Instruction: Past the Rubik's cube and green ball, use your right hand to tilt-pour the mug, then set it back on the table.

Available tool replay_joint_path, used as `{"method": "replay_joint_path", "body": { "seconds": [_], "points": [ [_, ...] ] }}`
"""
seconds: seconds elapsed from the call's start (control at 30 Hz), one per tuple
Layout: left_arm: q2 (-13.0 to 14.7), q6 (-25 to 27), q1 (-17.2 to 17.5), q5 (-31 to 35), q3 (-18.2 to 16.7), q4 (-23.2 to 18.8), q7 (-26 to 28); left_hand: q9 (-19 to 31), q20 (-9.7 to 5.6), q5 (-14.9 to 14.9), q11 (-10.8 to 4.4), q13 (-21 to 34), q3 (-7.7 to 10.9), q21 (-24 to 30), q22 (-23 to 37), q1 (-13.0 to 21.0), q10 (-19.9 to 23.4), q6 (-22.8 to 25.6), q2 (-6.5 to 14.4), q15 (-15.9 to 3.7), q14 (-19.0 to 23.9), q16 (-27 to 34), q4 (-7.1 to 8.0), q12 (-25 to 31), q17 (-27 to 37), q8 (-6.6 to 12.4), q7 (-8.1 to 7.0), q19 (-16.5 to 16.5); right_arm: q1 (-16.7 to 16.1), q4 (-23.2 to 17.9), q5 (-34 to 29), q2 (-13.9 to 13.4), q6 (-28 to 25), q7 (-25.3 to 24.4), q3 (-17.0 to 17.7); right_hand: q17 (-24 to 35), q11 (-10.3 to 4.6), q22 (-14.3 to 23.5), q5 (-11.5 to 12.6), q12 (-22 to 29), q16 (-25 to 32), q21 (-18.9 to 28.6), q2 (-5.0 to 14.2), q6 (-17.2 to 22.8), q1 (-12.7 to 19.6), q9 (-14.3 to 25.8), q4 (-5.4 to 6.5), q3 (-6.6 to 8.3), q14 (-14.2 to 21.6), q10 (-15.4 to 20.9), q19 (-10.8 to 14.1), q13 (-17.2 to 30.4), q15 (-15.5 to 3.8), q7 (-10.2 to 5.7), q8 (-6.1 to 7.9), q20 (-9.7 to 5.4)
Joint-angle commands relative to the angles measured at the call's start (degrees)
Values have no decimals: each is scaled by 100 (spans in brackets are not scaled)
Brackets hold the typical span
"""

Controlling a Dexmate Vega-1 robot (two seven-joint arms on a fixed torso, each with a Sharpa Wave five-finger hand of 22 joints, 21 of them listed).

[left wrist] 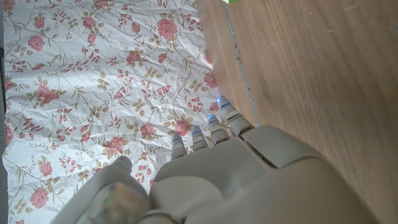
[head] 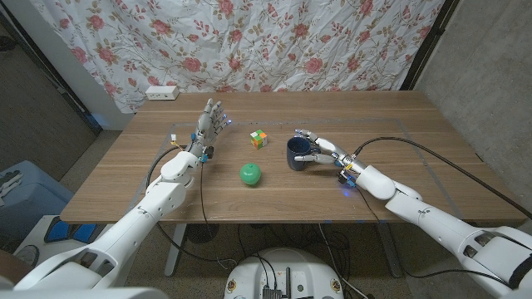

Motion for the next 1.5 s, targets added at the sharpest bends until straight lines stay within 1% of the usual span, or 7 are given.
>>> {"method": "replay_joint_path", "body": {
  "seconds": [0.03, 0.23, 0.37, 0.77, 0.87, 1.43, 1.5],
  "points": [
    [1, -2, 1, 0, 0, -3, 1, 16, -2, 26, -41, 27, 34, 36, 20, -17, -18, -8, 679, -15, 45, 28, 7, 23, 30, 37, -39, 51, 48, 130, -38, 52, 120, -46, -43, 19, -46, 15, 28, 58, 75, 42, 70, 143, 63, 25, -8, 55, 189, 194, 96, 37, -218, 11, 79, -13],
    [1, 0, 0, 0, 0, -4, 2, 16, 0, 26, -46, 27, 34, 36, 20, -17, -18, -11, 679, -26, 40, 26, 7, 23, 30, 36, -40, 51, 102, 228, -48, 76, 205, -30, -66, -2, -209, 18, -13, 111, 128, 42, 108, 461, 142, 31, 9, 104, 445, 459, 242, 76, -346, -114, 216, -52],
    [1, 0, 1, 0, -1, -4, 1, 16, -1, 25, -38, 27, 34, 36, 20, -17, -22, -10, 679, -26, 45, 28, 7, 21, 30, 37, -39, 50, 126, 282, -34, 103, 248, -27, -73, -2, -248, 21, -48, 139, 174, 47, 135, 717, 183, 38, 18, 136, 620, 618, 344, 99, -437, -217, 331, -80],
    [2, 0, 1, -1, -1, -4, 1, 16, 0, 25, -39, 27, 34, 36, 20, -18, -13, -13, 679, -26, 46, 29, 7, 25, 30, 35, -43, 50, 217, 491, 54, 226, 390, 82, -138, 9, -331, 28, -128, 237, 295, 92, 212, 1048, 368, 57, -3, 237, 1023, 1005, 651, 168, -610, -246, 508, -151],
    [2, 0, 1, -1, -1, -4, 1, 16, -2, 25, -44, 27, 34, 35, 20, -17, -15, -14, 679, -24, 47, 29, 7, 24, 30, 35, -45, 49, 217, 508, 34, 240, 403, 39, -129, 22, -360, 32, -176, 302, 349, 91, 216, 1261, 392, 73, 9, 248, 1186, 1216, 732, 205, -631, -255, 623, -173],
    [3, 0, 2, -1, -2, -6, 1, 16, -4, 25, -26, 27, 34, 37, 19, -17, -21, -8, 679, -26, 45, 29, 7, 22, 29, 38, -41, 53, 161, 503, 25, 305, 376, -77, -122, 55, -429, 38, -338, 410, 603, 107, 296, 1731, 806, 100, -67, 407, 1908, 1603, 1035, 334, -824, -283, 911, -236],
    [4, 1, 2, -1, -2, -6, 1, 16, -2, 25, -23, 27, 34, 37, 20, -17, -20, -14, 679, -21, 45, 29, 7, 22, 29, 35, -42, 53, 151, 496, 26, 311, 361, -97, -118, 72, -442, 38, -398, 442, 674, 96, 313, 1895, 869, 112, -55, 426, 2078, 1708, 1069, 367, -890, -329, 1006, -248]
  ]
}}
